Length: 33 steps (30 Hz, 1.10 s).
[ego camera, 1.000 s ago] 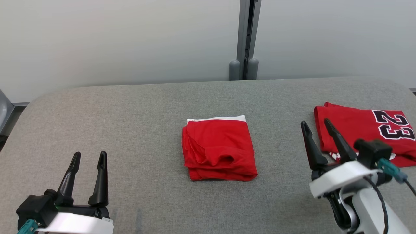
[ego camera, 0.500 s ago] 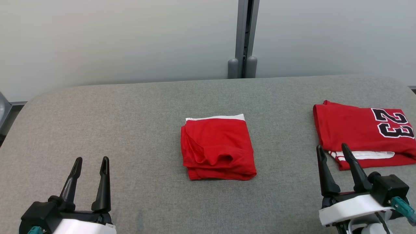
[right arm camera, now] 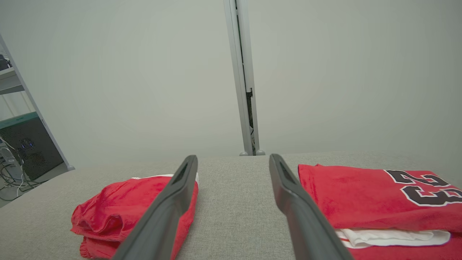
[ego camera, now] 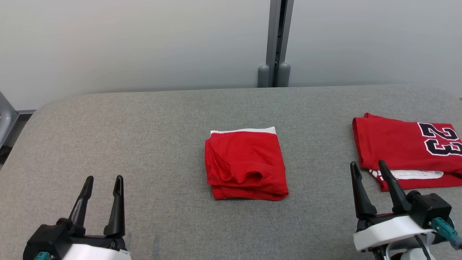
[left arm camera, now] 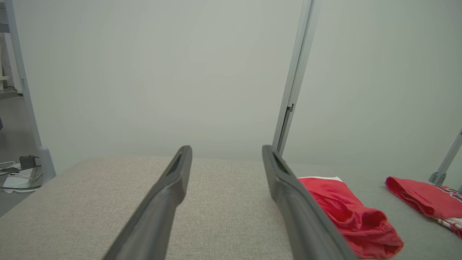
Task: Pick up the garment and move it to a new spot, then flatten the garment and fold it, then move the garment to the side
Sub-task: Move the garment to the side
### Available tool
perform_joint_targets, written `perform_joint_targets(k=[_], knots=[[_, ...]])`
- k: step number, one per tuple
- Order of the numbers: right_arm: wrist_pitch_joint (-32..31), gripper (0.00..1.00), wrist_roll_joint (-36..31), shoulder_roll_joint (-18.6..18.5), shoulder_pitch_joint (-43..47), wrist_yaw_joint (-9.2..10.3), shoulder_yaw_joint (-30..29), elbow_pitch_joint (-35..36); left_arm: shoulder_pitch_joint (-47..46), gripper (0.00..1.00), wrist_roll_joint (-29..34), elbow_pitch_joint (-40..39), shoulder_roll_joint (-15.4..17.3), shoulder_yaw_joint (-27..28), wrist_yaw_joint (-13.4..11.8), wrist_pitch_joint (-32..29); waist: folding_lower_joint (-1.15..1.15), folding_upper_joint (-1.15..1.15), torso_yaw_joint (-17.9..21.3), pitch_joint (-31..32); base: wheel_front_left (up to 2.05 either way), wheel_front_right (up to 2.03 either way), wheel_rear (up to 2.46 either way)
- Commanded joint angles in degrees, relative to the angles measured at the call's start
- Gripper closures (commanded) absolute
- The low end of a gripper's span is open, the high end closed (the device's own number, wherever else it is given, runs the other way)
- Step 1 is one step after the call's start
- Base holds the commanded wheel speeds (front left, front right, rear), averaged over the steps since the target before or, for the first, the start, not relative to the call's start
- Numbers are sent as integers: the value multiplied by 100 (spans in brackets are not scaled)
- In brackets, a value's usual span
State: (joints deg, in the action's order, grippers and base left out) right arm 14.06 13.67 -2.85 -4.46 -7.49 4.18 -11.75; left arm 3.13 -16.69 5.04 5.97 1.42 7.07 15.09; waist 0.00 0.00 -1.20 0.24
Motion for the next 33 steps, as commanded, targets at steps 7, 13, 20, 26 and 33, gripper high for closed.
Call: perform_joint_targets(k=[7,13,20,26,33], knots=[[-52,0,-43,-17,-76,-1,-41,-100,-24,0,62,13,-23,18,37,4,0,0,-41,14,0,0,0],[-121,0,21,-18,-430,-1,123,-372,-86,0,50,-12,-5,-40,36,3,0,0,-244,-74,0,0,0],[-1337,0,117,-29,-1439,-1,327,-1608,-222,0,-69,106,75,-106,43,4,0,0,-727,-267,0,0,0],[-1839,0,370,-104,-2086,-1,246,-2473,-308,0,-153,131,127,-164,45,3,0,0,-1026,-369,0,0,0],[-2671,0,759,-282,-2912,-1,338,-3659,-453,0,-269,174,200,-267,45,3,0,0,-1365,-604,0,0,0]])
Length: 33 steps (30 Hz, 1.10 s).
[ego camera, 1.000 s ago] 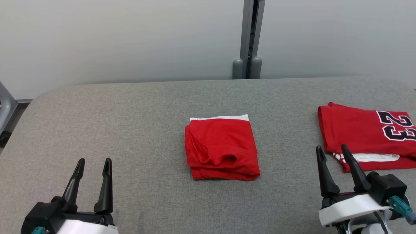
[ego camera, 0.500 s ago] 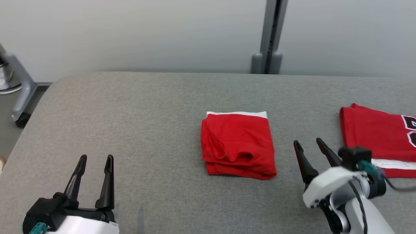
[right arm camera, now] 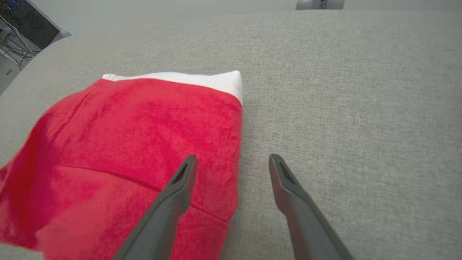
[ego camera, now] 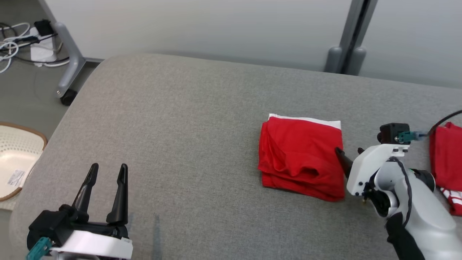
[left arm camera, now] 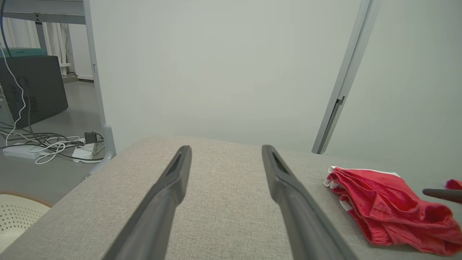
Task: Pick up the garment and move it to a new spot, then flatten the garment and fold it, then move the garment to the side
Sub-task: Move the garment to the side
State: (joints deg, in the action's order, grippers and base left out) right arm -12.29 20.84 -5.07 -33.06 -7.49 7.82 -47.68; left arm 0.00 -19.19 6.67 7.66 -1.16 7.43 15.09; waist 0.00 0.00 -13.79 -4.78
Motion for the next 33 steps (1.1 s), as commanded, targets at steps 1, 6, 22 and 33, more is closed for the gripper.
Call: perform_joint_targets(k=[1,6,22,33], knots=[[-136,0,94,-71,-150,-1,-38,-236,-149,0,-45,20,38,-25,9,4,0,0,-151,-141,0,0,0],[-407,0,263,-159,-635,-1,-68,-855,-293,0,-131,56,96,-68,9,3,0,0,-368,-343,0,0,0],[-280,100,764,-64,-836,-4,313,-1539,-402,0,-203,157,135,-137,10,3,0,0,-557,-419,0,0,0],[351,100,1212,-102,-627,-2,814,-1287,-215,0,-185,73,174,-221,10,4,0,0,-51,-30,0,0,0]])
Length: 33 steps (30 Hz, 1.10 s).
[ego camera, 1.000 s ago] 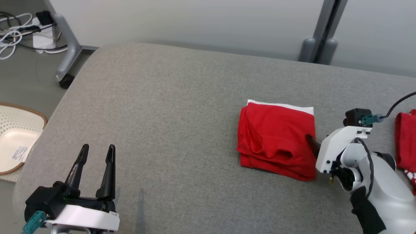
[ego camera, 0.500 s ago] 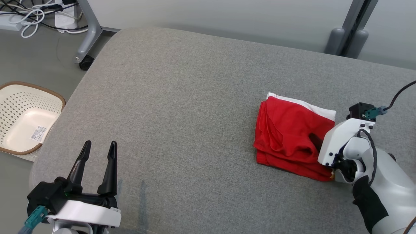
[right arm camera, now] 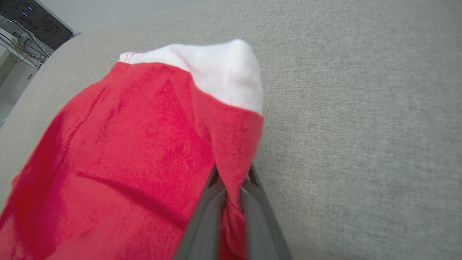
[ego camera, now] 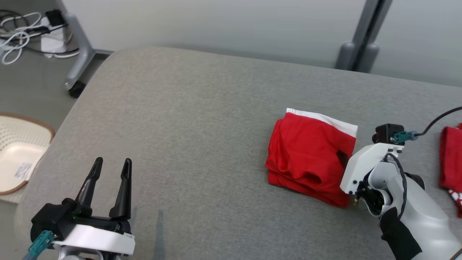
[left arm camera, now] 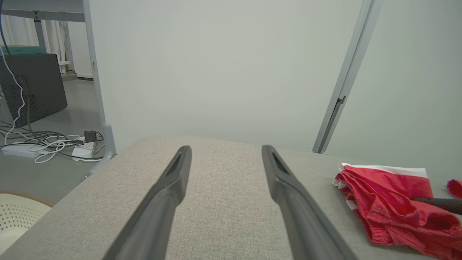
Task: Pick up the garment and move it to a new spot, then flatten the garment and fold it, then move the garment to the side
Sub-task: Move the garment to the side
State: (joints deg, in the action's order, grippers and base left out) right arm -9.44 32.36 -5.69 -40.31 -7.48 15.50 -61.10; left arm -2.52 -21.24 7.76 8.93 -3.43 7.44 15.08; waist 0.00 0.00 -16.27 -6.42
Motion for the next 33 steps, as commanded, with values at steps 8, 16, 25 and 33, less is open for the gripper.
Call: perform_joint_targets(k=[8,16,25,33], knots=[[247,100,384,-82,346,-3,474,406,85,0,69,-122,33,-287,8,4,0,0,992,309,0,0,0],[393,100,720,-126,514,-3,885,901,69,0,120,-178,32,-477,8,4,0,0,1972,344,0,0,0],[438,100,978,-196,667,-3,1190,1423,1,0,122,-210,70,-649,8,4,0,0,2721,254,0,0,0],[183,100,1127,-382,429,-3,1367,1771,-68,0,96,-274,180,-725,8,4,0,0,2938,35,0,0,0]])
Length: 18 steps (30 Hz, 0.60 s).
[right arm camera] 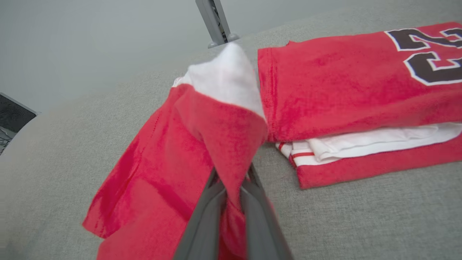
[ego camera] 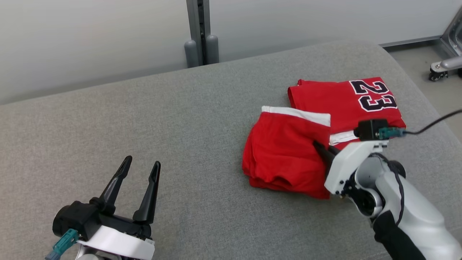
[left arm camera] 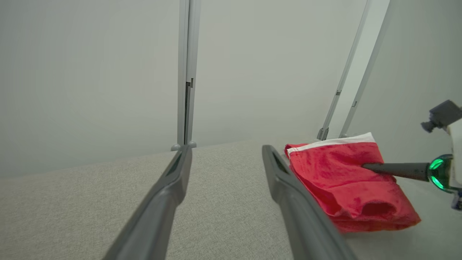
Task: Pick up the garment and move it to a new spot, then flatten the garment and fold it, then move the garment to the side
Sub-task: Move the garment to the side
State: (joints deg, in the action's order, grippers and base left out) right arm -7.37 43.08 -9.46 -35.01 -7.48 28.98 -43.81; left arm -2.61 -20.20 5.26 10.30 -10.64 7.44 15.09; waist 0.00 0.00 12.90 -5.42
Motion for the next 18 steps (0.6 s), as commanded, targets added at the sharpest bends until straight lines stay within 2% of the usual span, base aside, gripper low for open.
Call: perform_joint_targets(k=[1,6,11,18], knots=[[-92,100,86,-41,-161,-3,41,66,-83,0,-19,-27,78,-25,8,3,0,0,17,-118,0,0,0],[-500,100,172,-346,-640,-3,161,141,-203,0,-88,-67,282,-107,8,3,0,0,-93,-398,0,0,0],[-984,100,367,-827,-1174,-1,400,205,-339,0,-182,-126,510,-190,8,3,0,0,-308,-705,0,0,0],[-1345,100,3,-1373,-1758,-1,647,4,-439,0,-281,-173,671,-248,8,4,0,0,-473,-992,0,0,0]])
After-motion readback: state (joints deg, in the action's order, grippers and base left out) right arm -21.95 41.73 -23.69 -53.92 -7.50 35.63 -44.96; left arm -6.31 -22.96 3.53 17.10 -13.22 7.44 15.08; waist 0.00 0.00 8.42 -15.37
